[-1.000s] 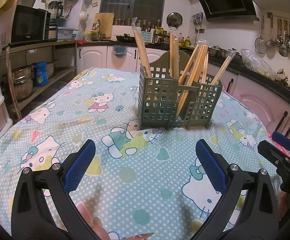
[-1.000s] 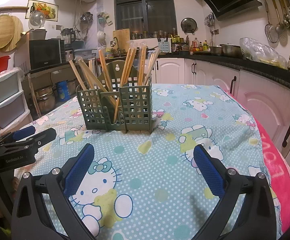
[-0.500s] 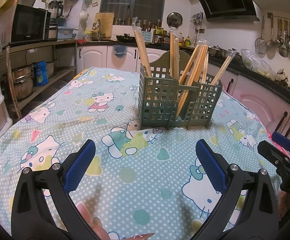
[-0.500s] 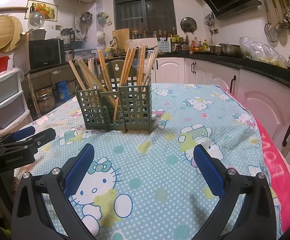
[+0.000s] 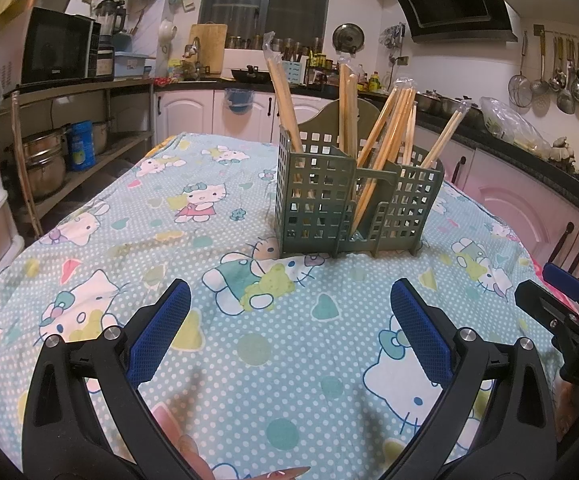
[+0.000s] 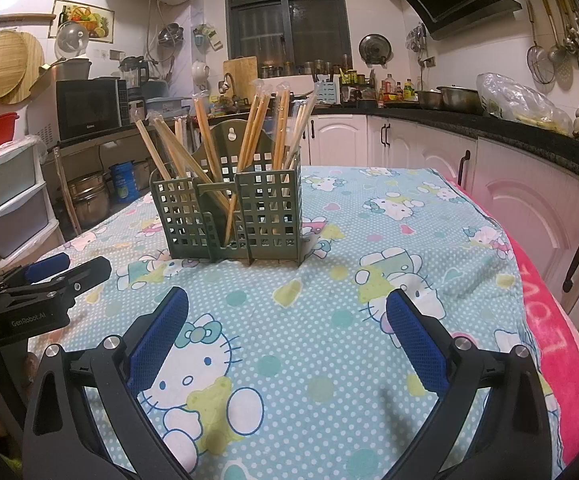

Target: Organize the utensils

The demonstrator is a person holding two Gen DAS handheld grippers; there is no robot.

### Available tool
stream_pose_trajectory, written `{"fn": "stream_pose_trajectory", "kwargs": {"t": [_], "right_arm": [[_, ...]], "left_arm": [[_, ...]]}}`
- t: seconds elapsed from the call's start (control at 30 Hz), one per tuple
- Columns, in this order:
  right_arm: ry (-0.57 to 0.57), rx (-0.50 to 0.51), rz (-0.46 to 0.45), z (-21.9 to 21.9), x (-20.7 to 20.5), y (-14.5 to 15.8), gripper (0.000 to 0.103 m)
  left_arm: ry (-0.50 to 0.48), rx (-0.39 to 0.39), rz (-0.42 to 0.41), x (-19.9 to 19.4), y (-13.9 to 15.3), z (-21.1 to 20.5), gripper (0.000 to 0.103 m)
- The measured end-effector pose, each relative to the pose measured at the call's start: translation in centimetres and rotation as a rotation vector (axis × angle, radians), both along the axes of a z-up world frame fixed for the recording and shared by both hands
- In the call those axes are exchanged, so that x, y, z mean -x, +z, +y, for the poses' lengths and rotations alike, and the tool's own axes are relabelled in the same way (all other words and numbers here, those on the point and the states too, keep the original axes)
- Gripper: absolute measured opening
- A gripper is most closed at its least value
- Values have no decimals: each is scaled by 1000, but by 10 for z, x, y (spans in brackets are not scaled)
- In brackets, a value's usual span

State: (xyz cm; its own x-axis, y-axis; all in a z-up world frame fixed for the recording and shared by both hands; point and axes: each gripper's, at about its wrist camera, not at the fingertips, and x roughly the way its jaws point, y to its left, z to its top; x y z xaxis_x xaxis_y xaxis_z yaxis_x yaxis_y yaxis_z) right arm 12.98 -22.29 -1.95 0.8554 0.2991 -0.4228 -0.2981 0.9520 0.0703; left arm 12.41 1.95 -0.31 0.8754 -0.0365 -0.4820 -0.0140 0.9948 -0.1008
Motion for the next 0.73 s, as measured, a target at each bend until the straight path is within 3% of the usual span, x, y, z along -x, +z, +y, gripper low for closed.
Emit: {"fn": "stream_pose_trajectory", "kwargs": {"t": [0.23,0.43,0.57,0.73], "right_arm": [[-12,-2,14,-1,-1,-1,97],[-32,-12,40,-4,-4,0,97],[-65,-34,96,-17,-15,-1,97],[-189,21,184,-51,-44,-2,97]], "left_arm": [[20,-8,21,-3,-2,-2,92],[15,43,44,-5,-1,3,92],[70,34,103,-14,-3,17,92],[176,34,171,-28,-1,64,92]]}}
